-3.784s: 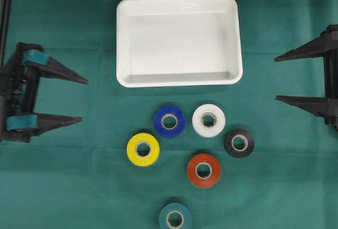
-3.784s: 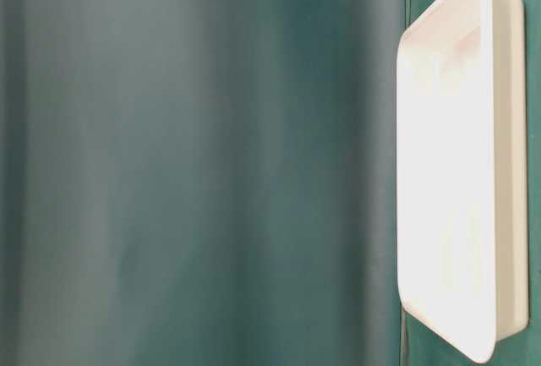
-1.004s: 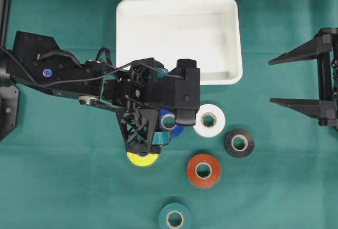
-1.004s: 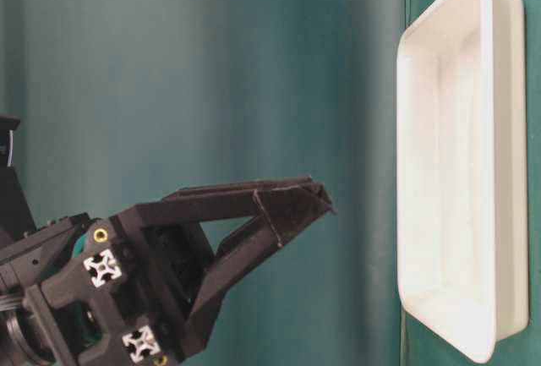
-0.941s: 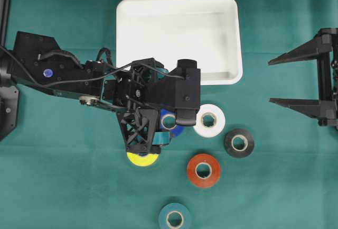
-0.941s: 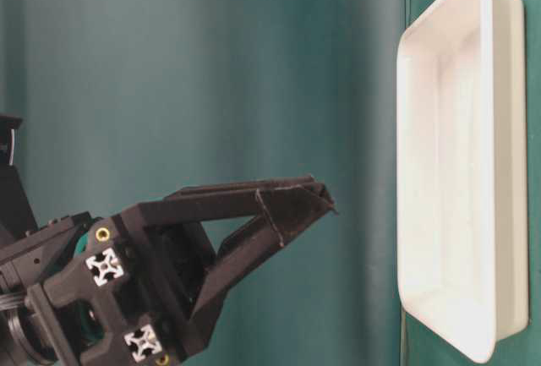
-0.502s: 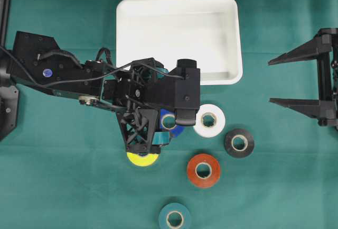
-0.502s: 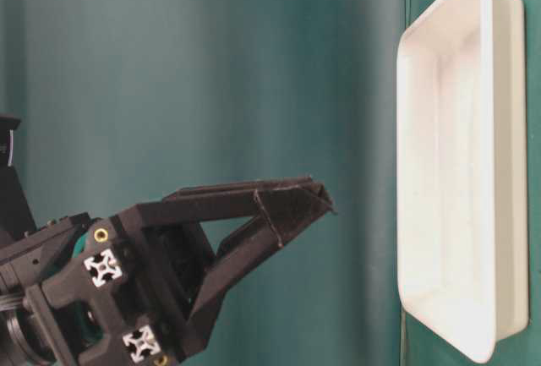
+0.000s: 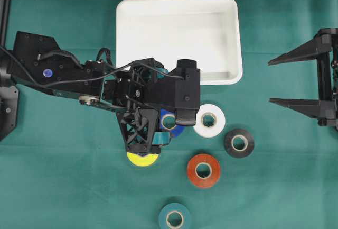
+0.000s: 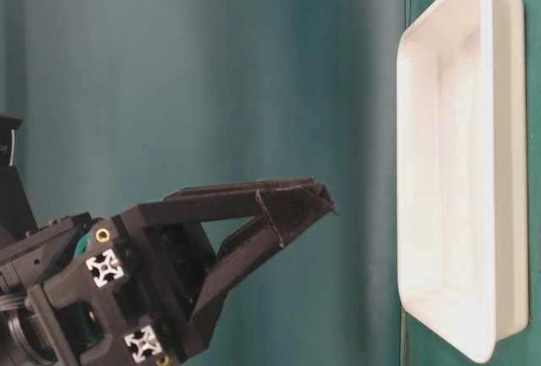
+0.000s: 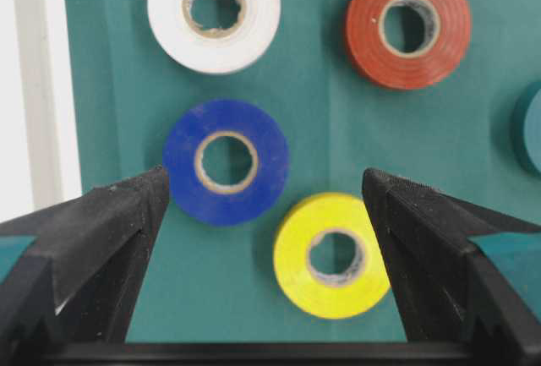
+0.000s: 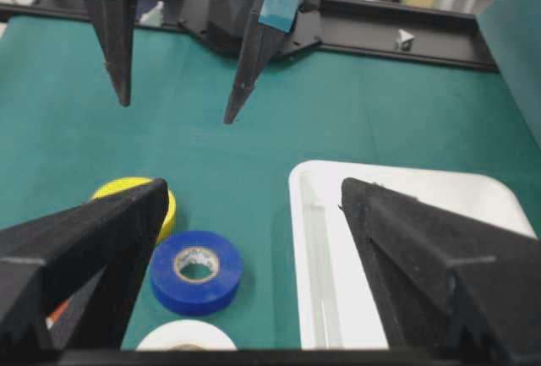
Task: Pick up the tape from a random location and place it into the white case.
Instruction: 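Lower the left gripper and close it on the blue tape rim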
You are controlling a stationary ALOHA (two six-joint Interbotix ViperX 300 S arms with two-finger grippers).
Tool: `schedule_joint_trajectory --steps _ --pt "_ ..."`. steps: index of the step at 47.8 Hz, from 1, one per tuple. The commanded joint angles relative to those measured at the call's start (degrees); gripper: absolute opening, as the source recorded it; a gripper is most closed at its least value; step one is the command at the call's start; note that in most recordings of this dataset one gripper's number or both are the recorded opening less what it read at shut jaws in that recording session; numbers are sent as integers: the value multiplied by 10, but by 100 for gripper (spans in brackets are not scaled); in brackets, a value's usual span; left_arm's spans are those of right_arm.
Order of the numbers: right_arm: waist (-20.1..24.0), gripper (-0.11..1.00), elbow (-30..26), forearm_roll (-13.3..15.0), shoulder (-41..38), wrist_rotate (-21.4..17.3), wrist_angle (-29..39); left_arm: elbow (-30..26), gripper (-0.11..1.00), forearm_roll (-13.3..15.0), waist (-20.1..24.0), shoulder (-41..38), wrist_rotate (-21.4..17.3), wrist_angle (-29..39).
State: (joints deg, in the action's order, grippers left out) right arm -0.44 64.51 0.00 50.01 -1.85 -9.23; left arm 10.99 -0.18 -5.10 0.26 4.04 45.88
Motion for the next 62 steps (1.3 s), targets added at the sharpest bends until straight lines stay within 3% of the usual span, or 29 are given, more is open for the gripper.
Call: schedule_joint_trajectory --steps 1,12,43,62 --pt "-1 92 -12 1 -3 1 -2 -4 94 -1 -1 10 0 -4" --pt "-1 92 -12 1 -7 1 -1 8 94 -1 -1 8 7 -18" --pt "-3 92 -11 1 -13 1 -1 103 94 0 -7 -49 32 -151" --pt "-7 92 -11 1 -20 1 -1 100 94 -1 -13 -105 32 -188"
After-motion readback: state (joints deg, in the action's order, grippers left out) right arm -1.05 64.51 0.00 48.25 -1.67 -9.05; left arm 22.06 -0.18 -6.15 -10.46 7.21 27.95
